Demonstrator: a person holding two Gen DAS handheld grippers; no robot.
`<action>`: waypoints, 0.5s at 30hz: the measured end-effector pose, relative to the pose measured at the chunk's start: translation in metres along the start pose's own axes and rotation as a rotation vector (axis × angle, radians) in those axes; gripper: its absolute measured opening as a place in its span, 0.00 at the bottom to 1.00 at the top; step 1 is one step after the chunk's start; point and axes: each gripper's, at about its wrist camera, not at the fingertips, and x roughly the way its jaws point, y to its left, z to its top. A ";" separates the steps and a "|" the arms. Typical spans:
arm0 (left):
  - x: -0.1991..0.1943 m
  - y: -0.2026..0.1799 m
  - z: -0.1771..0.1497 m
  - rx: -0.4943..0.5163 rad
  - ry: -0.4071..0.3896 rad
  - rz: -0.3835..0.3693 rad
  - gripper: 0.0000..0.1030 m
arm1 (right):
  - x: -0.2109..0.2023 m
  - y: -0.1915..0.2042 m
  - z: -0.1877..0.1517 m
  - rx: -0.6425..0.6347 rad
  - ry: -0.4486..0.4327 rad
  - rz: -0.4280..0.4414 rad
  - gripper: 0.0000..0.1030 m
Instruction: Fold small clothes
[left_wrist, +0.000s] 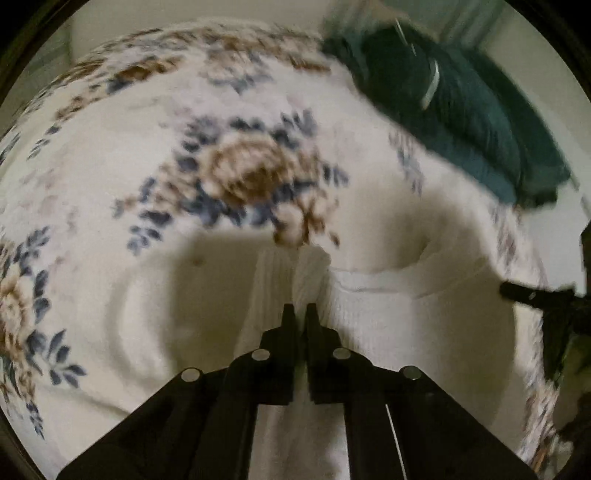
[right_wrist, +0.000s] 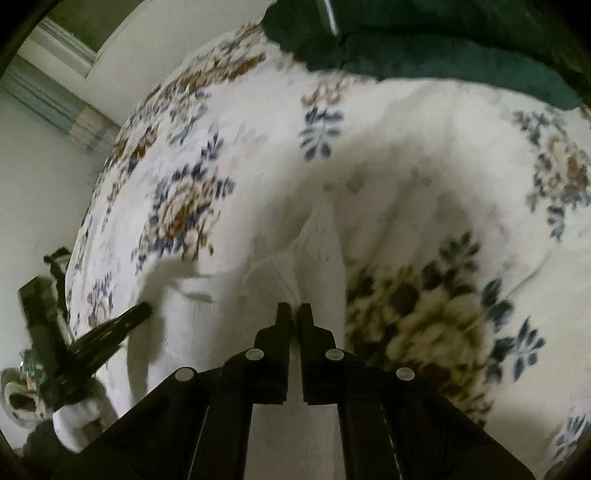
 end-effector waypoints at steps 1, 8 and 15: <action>-0.009 0.005 0.003 -0.027 -0.025 -0.008 0.03 | -0.006 0.000 0.003 0.002 -0.018 -0.010 0.04; 0.020 0.044 0.022 -0.140 0.020 0.003 0.03 | 0.010 -0.001 0.032 0.042 -0.024 -0.061 0.03; 0.039 0.066 0.004 -0.277 0.141 -0.133 0.16 | 0.052 -0.017 0.028 0.064 0.103 -0.078 0.06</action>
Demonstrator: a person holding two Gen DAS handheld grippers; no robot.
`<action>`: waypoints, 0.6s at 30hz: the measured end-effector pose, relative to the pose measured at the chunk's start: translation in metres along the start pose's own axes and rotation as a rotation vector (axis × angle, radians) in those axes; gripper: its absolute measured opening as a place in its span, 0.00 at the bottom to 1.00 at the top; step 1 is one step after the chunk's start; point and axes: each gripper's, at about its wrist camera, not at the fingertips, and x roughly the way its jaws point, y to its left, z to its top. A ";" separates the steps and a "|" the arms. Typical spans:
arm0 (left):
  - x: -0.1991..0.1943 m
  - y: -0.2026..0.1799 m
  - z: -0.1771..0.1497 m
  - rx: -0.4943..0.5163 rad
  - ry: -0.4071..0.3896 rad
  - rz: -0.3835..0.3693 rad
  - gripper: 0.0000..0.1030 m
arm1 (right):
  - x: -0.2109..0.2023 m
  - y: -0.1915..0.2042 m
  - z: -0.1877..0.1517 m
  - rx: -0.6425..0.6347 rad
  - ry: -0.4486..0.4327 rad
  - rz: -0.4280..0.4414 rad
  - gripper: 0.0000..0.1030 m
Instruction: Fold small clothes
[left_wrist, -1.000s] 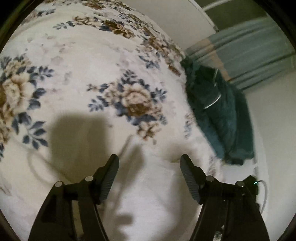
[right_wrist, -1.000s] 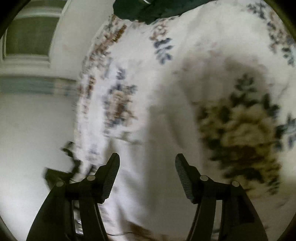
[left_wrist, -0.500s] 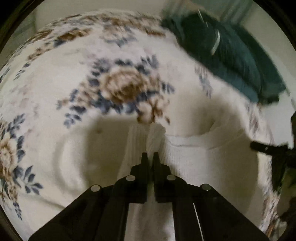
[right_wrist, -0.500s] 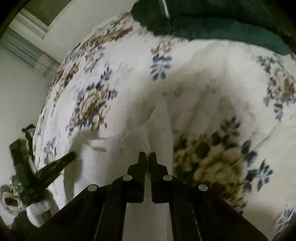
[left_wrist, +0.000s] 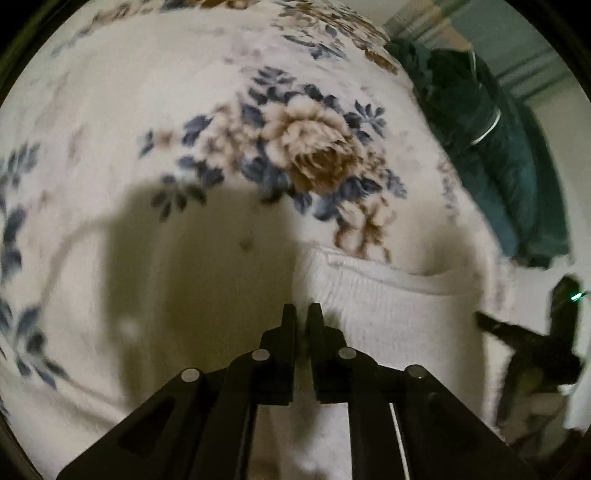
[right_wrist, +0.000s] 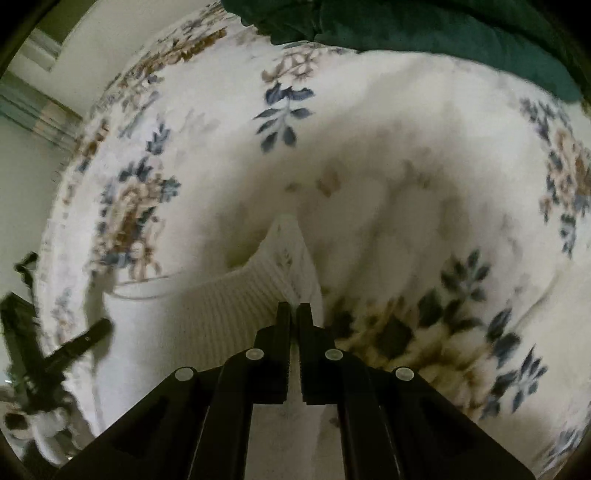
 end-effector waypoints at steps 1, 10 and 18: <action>-0.004 0.004 -0.003 -0.020 0.011 -0.013 0.35 | -0.003 -0.006 -0.003 0.025 0.023 0.045 0.18; -0.003 0.044 -0.087 -0.204 0.114 -0.350 0.63 | 0.033 -0.061 -0.089 0.221 0.340 0.538 0.84; 0.011 0.000 -0.089 -0.107 0.070 -0.386 0.29 | 0.063 -0.040 -0.123 0.229 0.366 0.622 0.52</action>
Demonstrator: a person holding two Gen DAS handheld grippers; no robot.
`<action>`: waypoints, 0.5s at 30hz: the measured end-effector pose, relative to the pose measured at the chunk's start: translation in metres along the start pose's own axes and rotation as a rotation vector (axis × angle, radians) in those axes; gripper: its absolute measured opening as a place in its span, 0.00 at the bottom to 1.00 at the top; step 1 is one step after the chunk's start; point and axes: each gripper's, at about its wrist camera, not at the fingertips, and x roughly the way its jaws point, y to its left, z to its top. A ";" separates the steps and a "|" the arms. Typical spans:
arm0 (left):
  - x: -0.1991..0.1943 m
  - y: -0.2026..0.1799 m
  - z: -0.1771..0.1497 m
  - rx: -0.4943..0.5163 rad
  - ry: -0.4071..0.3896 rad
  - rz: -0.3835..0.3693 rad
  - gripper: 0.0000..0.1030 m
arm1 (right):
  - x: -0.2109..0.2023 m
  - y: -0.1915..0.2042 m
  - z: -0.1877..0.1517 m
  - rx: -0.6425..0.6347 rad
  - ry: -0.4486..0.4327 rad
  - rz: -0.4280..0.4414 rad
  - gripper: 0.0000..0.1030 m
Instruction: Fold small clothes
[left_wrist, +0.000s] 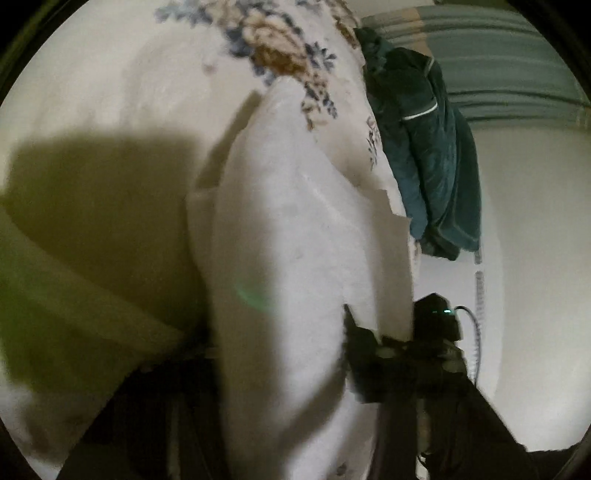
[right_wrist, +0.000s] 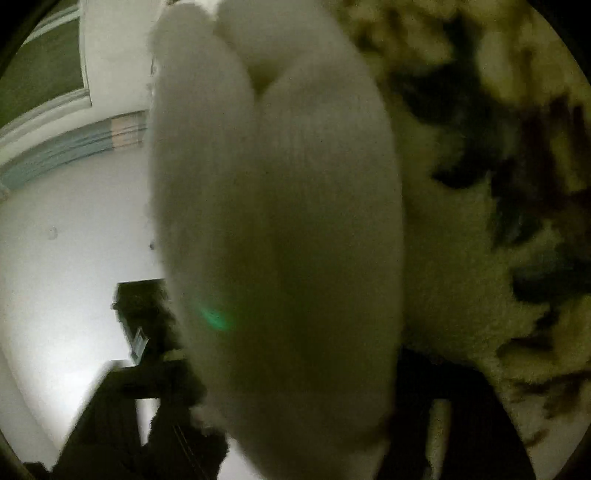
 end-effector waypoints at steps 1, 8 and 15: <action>-0.008 -0.004 0.000 0.008 -0.016 0.006 0.26 | -0.004 0.002 -0.004 0.001 -0.012 0.008 0.48; -0.067 -0.039 -0.040 0.032 -0.026 0.045 0.24 | -0.029 0.043 -0.069 -0.098 -0.010 -0.011 0.46; -0.107 -0.022 -0.154 -0.078 0.057 0.106 0.26 | -0.030 0.009 -0.192 -0.039 0.083 -0.042 0.46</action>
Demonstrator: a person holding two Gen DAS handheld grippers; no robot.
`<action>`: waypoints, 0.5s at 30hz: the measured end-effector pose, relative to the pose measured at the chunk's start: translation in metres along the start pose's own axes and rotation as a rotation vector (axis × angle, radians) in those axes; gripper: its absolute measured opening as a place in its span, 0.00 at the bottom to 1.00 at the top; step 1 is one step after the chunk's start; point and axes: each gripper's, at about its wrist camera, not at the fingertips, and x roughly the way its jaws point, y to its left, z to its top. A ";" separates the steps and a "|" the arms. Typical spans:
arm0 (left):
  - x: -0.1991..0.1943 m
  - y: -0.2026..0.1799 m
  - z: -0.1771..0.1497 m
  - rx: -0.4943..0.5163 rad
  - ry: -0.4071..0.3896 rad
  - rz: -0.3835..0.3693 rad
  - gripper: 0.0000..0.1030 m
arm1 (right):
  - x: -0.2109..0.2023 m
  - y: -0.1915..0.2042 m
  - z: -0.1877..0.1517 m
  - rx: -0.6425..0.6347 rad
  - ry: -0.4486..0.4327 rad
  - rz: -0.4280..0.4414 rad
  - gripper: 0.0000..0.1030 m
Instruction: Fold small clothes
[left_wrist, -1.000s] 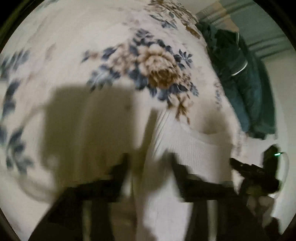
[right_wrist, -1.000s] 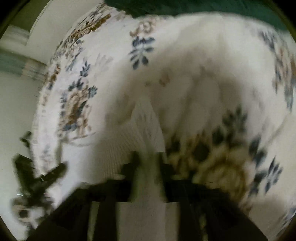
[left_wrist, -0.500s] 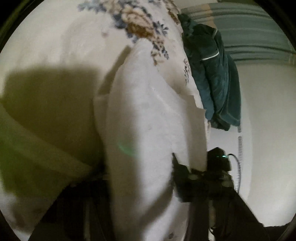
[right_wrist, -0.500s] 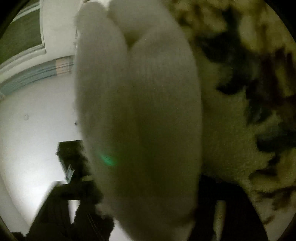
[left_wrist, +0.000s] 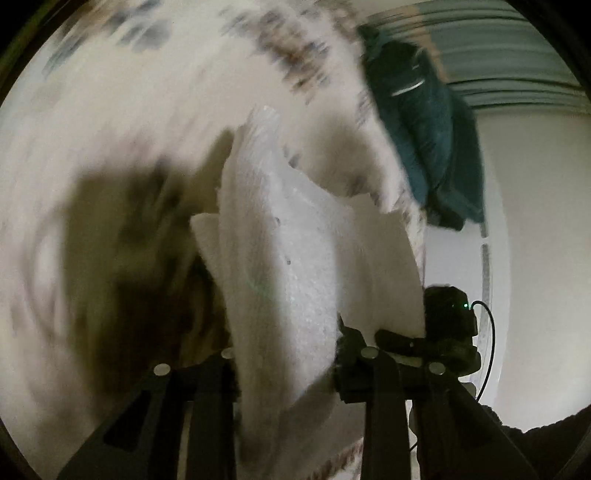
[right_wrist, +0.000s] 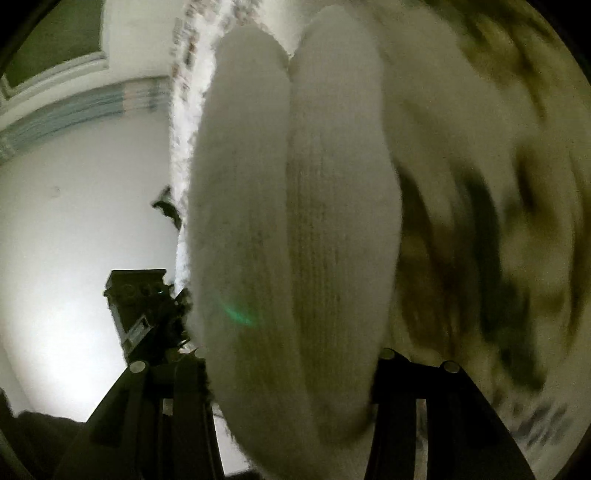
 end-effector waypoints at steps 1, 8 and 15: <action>0.005 0.010 -0.016 -0.026 0.030 0.032 0.27 | 0.008 -0.013 -0.017 0.023 0.020 -0.022 0.47; 0.002 0.035 -0.066 -0.127 0.037 0.199 0.50 | 0.011 -0.043 -0.075 0.053 0.040 -0.279 0.63; -0.012 -0.024 -0.025 0.158 -0.049 0.450 0.61 | -0.066 0.030 -0.052 -0.130 -0.131 -0.531 0.63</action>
